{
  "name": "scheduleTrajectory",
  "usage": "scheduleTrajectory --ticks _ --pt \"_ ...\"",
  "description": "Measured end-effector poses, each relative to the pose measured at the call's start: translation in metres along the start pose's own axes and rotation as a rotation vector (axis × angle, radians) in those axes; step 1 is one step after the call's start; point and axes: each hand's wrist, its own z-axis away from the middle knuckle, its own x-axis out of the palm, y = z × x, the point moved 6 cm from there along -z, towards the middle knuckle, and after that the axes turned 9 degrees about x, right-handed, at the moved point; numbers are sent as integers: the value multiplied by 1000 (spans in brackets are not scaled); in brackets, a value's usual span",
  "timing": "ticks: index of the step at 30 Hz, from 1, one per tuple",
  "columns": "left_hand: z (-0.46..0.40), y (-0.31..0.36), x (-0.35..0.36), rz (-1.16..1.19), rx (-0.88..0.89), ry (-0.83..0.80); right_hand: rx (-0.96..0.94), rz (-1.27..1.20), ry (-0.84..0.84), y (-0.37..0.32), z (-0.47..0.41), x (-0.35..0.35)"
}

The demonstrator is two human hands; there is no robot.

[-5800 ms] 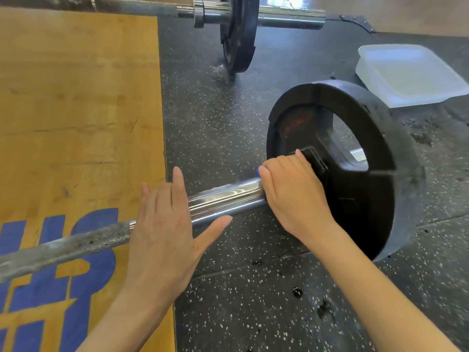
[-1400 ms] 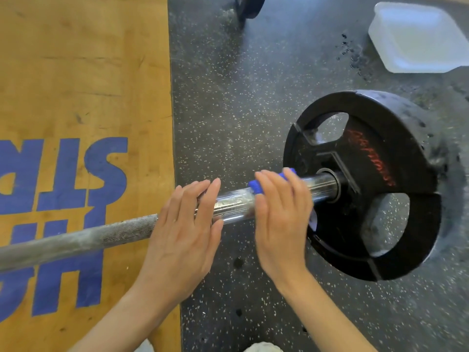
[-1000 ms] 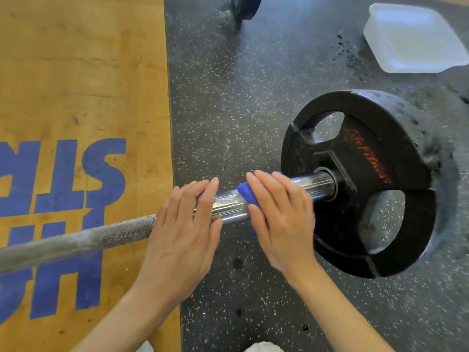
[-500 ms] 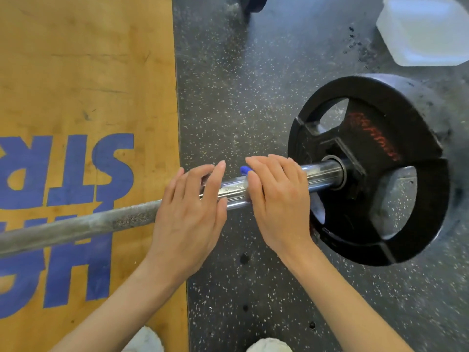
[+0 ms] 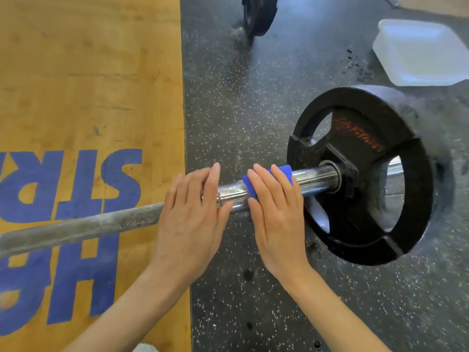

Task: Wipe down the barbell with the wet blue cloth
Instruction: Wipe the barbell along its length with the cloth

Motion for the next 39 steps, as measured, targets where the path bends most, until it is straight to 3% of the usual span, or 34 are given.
scheduleTrajectory --ticks 3,8,14,18,23,27,31,35,39 --pt "13 6 3 19 -1 -16 -36 76 21 1 -4 2" --pt "10 8 9 31 -2 -20 58 98 7 -2 -29 7" --pt "7 5 10 57 -13 -23 -88 55 15 2 -13 1" --pt "-1 -1 11 63 -17 -29 25 38 26 -8 -44 8" --pt "-12 -9 10 82 -57 -11 -127 38 -3 4 -16 9" --pt "-23 -17 12 97 -89 -16 -26 115 16 -18 -62 24" --pt "-33 -27 12 106 -91 -18 -196 85 -53 -1 -76 18" --pt "-42 -35 13 137 -123 -2 -1 98 3 -2 -81 25" --pt "-47 -47 10 124 -85 0 -231 50 -62 -13 -81 27"
